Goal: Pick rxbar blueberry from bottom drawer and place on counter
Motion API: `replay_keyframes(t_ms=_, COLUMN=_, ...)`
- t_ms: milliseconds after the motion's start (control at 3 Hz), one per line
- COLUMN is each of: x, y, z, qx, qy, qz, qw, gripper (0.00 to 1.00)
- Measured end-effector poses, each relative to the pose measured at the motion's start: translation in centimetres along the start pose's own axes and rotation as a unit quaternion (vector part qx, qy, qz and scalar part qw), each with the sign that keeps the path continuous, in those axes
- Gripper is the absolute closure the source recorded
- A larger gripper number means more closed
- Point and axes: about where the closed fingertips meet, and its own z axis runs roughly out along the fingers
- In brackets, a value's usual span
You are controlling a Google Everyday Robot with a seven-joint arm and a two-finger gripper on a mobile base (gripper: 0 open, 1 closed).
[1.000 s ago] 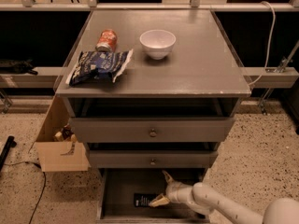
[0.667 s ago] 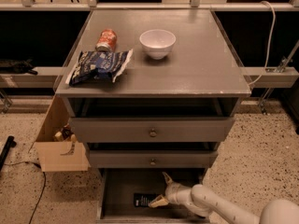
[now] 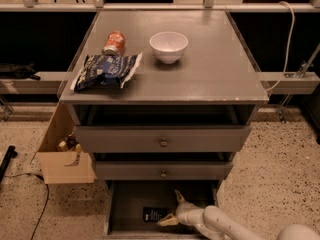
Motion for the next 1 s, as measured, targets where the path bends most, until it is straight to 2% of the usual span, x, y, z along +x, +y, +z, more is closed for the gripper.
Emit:
replay_keyframes(t_ms=667, x=1.0, y=2.0, z=2.4, qx=-0.024, qy=0.013, qz=0.005, qw=0.9996, gripper=0.00)
replay_keyframes(t_ms=1000, x=0.2, y=2.2, z=4.1, qx=-0.035, qy=0.015, qz=-0.006, qw=0.9992, gripper=0.00)
